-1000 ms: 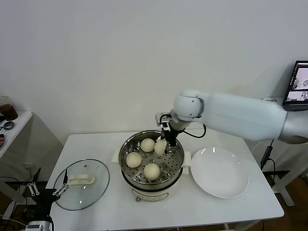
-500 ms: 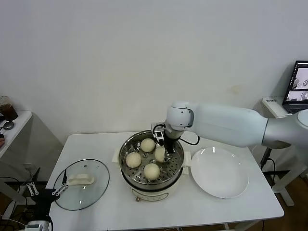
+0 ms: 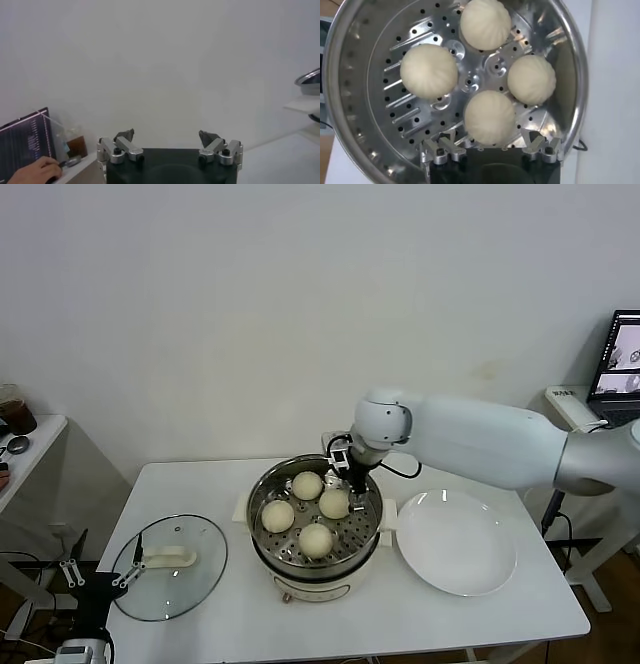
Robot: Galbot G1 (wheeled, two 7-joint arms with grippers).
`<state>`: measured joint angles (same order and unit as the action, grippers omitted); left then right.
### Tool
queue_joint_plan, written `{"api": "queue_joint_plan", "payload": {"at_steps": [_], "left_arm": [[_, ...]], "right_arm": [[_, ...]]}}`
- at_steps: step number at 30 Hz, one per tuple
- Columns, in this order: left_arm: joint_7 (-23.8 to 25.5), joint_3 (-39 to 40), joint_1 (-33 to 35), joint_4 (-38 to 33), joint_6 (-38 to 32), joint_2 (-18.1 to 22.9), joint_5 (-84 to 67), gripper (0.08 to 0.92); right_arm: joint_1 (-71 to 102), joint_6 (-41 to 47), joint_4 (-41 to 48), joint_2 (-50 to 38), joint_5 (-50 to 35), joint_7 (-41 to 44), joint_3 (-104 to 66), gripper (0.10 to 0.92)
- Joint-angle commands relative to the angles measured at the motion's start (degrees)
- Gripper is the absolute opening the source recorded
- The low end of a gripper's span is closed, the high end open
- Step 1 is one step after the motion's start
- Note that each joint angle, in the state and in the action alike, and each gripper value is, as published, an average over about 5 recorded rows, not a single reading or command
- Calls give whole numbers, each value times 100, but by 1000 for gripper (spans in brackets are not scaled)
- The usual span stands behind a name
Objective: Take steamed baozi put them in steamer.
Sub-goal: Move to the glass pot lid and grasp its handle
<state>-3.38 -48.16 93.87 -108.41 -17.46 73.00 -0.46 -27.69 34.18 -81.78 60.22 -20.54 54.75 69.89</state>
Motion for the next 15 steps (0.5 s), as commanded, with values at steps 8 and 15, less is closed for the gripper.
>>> {"api": "queue_joint_plan", "payload": {"at_steps": [8,15], "left_arm": [[35,5,31,-24,-48,13,-73,823],[-73,157,29,-39,4,119,0,823]], "right_arm": [[3518,-700,-2392,-2840,-471,-2913,-3979,823],[8373,-2274,-3097,-3106,177,-4332,-7850,823]]}}
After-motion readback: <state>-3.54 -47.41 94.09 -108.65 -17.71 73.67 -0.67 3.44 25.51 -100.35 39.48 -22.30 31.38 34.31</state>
